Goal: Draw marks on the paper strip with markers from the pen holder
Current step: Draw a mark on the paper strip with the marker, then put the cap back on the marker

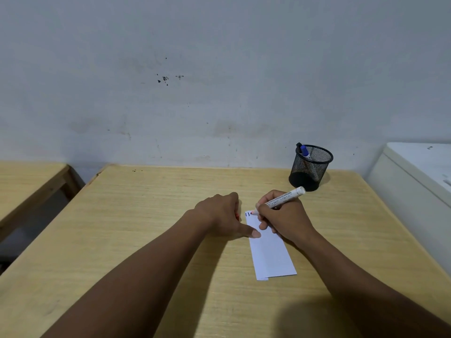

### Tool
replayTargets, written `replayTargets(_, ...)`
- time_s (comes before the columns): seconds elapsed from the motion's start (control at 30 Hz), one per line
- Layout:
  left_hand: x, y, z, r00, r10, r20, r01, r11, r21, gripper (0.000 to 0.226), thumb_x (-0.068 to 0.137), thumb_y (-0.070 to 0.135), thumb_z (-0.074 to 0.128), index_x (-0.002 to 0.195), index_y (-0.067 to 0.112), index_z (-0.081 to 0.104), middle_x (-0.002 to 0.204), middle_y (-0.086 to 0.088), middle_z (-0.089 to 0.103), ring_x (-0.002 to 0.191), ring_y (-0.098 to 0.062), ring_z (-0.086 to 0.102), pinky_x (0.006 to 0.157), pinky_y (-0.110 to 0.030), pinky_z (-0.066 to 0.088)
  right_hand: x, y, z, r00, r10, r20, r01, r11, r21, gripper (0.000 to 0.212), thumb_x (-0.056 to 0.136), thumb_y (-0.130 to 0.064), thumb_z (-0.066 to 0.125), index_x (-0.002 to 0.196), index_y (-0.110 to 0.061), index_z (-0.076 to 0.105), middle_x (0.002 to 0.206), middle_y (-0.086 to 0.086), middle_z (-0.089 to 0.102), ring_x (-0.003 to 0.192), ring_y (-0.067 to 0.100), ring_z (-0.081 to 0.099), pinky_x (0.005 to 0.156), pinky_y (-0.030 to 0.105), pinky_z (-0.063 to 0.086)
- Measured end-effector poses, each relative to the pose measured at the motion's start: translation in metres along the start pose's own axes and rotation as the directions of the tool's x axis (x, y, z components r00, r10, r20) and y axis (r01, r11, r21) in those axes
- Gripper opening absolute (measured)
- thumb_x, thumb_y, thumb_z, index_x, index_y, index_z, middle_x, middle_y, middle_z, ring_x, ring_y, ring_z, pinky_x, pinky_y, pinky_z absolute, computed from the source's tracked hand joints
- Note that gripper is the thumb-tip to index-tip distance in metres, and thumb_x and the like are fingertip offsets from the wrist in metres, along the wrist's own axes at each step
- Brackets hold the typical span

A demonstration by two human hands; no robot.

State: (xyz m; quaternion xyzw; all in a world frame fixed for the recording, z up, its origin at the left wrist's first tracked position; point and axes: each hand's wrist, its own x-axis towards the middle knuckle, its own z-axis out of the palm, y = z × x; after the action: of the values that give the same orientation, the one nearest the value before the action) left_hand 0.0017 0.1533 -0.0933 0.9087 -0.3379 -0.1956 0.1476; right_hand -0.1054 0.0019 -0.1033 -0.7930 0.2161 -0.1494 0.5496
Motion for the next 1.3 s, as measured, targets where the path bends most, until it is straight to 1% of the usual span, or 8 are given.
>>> replayTargets(0.4, -0.005, 0.003, -0.002, 0.999, -0.031, 0.013, 0.032, 0.999, -0.034, 0.079, 0.041, 0.086, 0.074, 0.092, 0.029, 0.052, 0.094, 0.013, 0.071, 0.088, -0.013, 0.066, 0.083, -0.043, 0.058, 0.003, 0.004, 0.001, 1.000, 0.015, 0.017, -0.015, 0.999, 0.028, 0.008, 0.082, -0.010, 0.072, 0.084, -0.002, 0.071, 0.069, 0.016, 0.076, 0.054, 0.021, 0.073, 0.047, 0.027, 0.049)
replayTargets(0.6, -0.012, 0.005, -0.015, 0.996, -0.082, 0.030, 0.085, 0.983, -0.160, 0.080, 0.046, 0.084, 0.077, 0.096, 0.025, 0.058, 0.097, 0.009, 0.071, 0.093, -0.012, 0.067, 0.086, -0.036, 0.056, 0.005, -0.002, -0.009, 0.992, 0.109, -0.057, -0.083, 0.935, 0.345, 0.010, 0.089, -0.009, 0.065, 0.080, -0.005, 0.068, 0.065, 0.016, 0.067, 0.047, 0.023, 0.059, 0.045, 0.028, 0.038)
replayTargets(0.67, -0.014, 0.001, -0.024, 0.996, -0.062, 0.059, 0.074, 0.967, -0.244, 0.067, 0.057, 0.071, 0.083, 0.097, 0.022, 0.063, 0.092, 0.010, 0.075, 0.087, -0.008, 0.070, 0.082, -0.031, 0.056, 0.006, -0.008, -0.015, 0.990, 0.124, -0.072, -0.083, 0.905, 0.416, 0.011, 0.091, -0.010, 0.066, 0.081, -0.006, 0.068, 0.065, 0.015, 0.064, 0.046, 0.020, 0.055, 0.044, 0.027, 0.036)
replayTargets(0.77, -0.014, -0.007, -0.031, 0.999, 0.035, 0.016, -0.031, 0.973, -0.227, 0.021, 0.083, 0.035, 0.079, 0.091, 0.018, 0.071, 0.075, 0.013, 0.074, 0.064, 0.008, 0.065, 0.062, -0.018, 0.046, 0.010, -0.022, -0.026, 0.992, 0.098, -0.082, -0.047, 0.878, 0.476, 0.006, 0.092, -0.010, 0.067, 0.088, -0.006, 0.067, 0.064, 0.011, 0.063, 0.046, 0.017, 0.054, 0.041, 0.026, 0.036)
replayTargets(0.83, -0.013, -0.010, -0.032, 0.996, 0.054, -0.066, -0.071, 0.956, -0.283, 0.009, 0.088, 0.021, 0.073, 0.089, 0.012, 0.073, 0.071, 0.013, 0.074, 0.060, 0.001, 0.067, 0.059, -0.016, 0.046, 0.013, -0.034, -0.034, 0.996, 0.074, -0.058, -0.035, 0.862, 0.505, 0.004, 0.092, -0.008, 0.067, 0.088, -0.008, 0.067, 0.066, 0.011, 0.064, 0.048, 0.017, 0.055, 0.043, 0.025, 0.038)
replayTargets(0.93, -0.011, -0.007, -0.035, 0.985, 0.074, -0.154, -0.142, 0.855, -0.498, 0.017, 0.091, 0.017, 0.074, 0.089, 0.001, 0.072, 0.074, 0.005, 0.077, 0.064, -0.015, 0.068, 0.059, -0.018, 0.050, 0.015, -0.049, -0.045, 0.994, 0.091, 0.063, -0.111, 0.809, 0.578, 0.007, 0.094, -0.008, 0.062, 0.096, -0.006, 0.068, 0.072, 0.013, 0.066, 0.052, 0.018, 0.062, 0.049, 0.027, 0.041)
replayTargets(1.07, -0.007, 0.008, -0.050, 0.974, 0.026, -0.225, -0.195, 0.603, -0.773, 0.020, 0.094, 0.022, 0.073, 0.090, 0.002, 0.071, 0.086, -0.011, 0.078, 0.067, -0.017, 0.068, 0.063, -0.025, 0.049, 0.012, -0.062, -0.052, 0.983, 0.148, 0.107, -0.182, 0.759, 0.626, 0.013, 0.094, -0.010, 0.054, 0.089, -0.004, 0.065, 0.073, 0.016, 0.068, 0.050, 0.020, 0.065, 0.053, 0.030, 0.041)
replayTargets(1.3, 0.005, 0.033, -0.058, 0.982, 0.035, -0.187, -0.188, 0.307, -0.933, 0.015, 0.096, 0.020, 0.069, 0.094, 0.006, 0.072, 0.080, -0.006, 0.072, 0.070, -0.020, 0.070, 0.069, -0.027, 0.052, 0.013, -0.066, -0.053, 0.987, 0.156, 0.040, -0.143, 0.735, 0.663, 0.008, 0.091, -0.010, 0.064, 0.085, -0.005, 0.066, 0.067, 0.011, 0.069, 0.047, 0.016, 0.064, 0.048, 0.025, 0.043)
